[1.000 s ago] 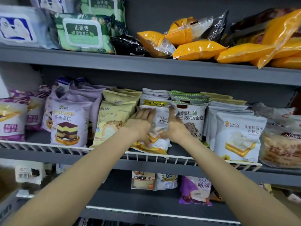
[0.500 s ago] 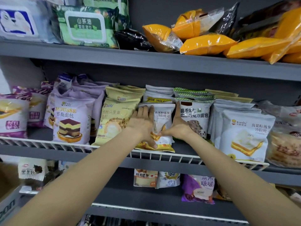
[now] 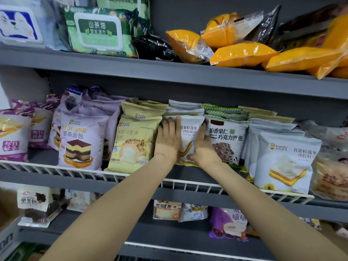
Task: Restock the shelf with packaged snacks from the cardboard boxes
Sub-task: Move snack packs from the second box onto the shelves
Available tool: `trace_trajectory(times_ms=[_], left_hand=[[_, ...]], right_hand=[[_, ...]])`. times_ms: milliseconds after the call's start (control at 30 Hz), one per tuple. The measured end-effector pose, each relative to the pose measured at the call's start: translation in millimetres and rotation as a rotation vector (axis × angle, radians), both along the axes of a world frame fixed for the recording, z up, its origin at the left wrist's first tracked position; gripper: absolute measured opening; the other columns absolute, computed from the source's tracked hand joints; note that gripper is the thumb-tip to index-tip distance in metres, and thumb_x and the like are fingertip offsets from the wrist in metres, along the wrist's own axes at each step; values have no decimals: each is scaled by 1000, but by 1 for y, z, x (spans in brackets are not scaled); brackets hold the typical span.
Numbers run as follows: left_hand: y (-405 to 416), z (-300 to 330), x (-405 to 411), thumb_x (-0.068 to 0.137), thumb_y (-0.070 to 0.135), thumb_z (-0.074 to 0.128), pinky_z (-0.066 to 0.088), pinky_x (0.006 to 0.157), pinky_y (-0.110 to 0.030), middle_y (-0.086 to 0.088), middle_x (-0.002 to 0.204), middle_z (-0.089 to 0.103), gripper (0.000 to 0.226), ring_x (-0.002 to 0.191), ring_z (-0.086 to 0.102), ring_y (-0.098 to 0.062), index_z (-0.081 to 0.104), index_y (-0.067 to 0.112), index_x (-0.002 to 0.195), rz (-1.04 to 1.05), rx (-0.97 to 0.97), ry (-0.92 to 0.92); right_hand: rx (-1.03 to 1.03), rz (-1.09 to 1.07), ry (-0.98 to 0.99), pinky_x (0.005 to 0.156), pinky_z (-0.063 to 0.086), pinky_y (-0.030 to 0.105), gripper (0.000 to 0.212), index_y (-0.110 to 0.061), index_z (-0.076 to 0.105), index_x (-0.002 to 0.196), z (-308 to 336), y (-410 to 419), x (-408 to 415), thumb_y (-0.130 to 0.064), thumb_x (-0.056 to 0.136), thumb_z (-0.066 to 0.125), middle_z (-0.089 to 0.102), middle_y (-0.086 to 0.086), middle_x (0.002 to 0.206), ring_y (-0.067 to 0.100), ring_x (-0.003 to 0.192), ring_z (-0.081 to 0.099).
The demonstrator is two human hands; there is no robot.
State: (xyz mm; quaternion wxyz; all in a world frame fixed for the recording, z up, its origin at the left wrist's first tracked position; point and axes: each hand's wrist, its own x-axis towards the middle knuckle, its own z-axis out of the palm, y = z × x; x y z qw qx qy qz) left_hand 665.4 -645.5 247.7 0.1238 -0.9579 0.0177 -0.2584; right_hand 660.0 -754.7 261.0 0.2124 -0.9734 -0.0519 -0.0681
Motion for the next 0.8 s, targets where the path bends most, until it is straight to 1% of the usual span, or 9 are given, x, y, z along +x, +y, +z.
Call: trace_trajectory(times_ms=[67, 200, 300, 367, 433, 533, 633, 733, 800], left_hand=[[1, 0, 3, 86, 16, 15, 47, 91, -32, -12, 131, 55, 62, 117, 56, -26, 32, 7, 145, 29, -3, -19], [-3, 7, 4, 96, 37, 40, 30, 108, -41, -25, 149, 20, 80, 136, 26, -38, -7, -4, 147, 48, -29, 114], [-3, 16, -5, 88, 57, 47, 20, 113, -42, -25, 150, 11, 104, 139, 17, -38, -13, -5, 145, -2, -59, 122], [-3, 24, -11, 84, 55, 54, 17, 114, -40, -21, 150, 12, 107, 139, 16, -35, -10, -4, 146, -55, -92, 118], [-4, 42, -13, 83, 44, 59, 20, 113, -38, -18, 148, 14, 100, 138, 18, -34, -2, -1, 147, -98, -147, 147], [1, 75, -1, 86, 13, 57, 31, 107, -36, -15, 146, 28, 67, 135, 26, -31, 25, 4, 143, -149, -188, 112], [7, 93, 21, 91, 7, 42, 38, 100, -36, -15, 138, 45, 42, 130, 40, -30, 43, 5, 133, -94, -149, 129], [9, 93, 41, 94, 8, 35, 43, 75, -30, -17, 117, 61, 31, 102, 59, -28, 56, 8, 116, -73, -218, 379], [11, 89, 50, 96, 14, 34, 46, 81, -34, -16, 118, 60, 31, 101, 59, -27, 56, 10, 117, -125, -260, 454]], right_hand=[[-79, -22, -13, 95, 46, 37, 102, 1, -2, 147, -3, 1, -2, -16, 80, 73, 22, 28, 147, 35, 121, 50], [-138, -93, -68, 91, 48, 39, 81, 6, 12, 141, 3, 7, -1, -14, 86, 67, 35, 25, 138, 36, 119, 51], [-255, -95, -308, 98, 45, 38, 107, 0, 0, 147, 22, 6, -5, -27, 77, 76, 21, 22, 143, 33, 129, 37], [-413, -15, -383, 114, 23, 41, 129, -8, -16, 148, 38, 0, -3, -41, 68, 80, 8, 22, 151, 35, 141, 14], [-570, 58, -344, 118, -4, 40, 134, -8, -21, 147, 50, -7, 6, -52, 67, 77, -7, 19, 157, 32, 146, -6], [-695, 131, -257, 109, -22, 42, 134, -3, -14, 148, 51, -10, 20, -67, 65, 69, -9, 18, 158, 32, 146, -13], [-747, 143, -271, 106, -25, 46, 133, -1, -5, 149, 41, -6, 22, -75, 62, 63, 1, 17, 158, 32, 146, -7], [-744, 145, -304, 109, -22, 50, 122, -1, 7, 148, 37, -3, 24, -71, 65, 64, 17, 14, 153, 30, 146, 5], [-724, 170, -319, 111, -21, 49, 117, -2, 12, 147, 35, -1, 28, -67, 65, 67, 26, 13, 147, 29, 144, 14]])
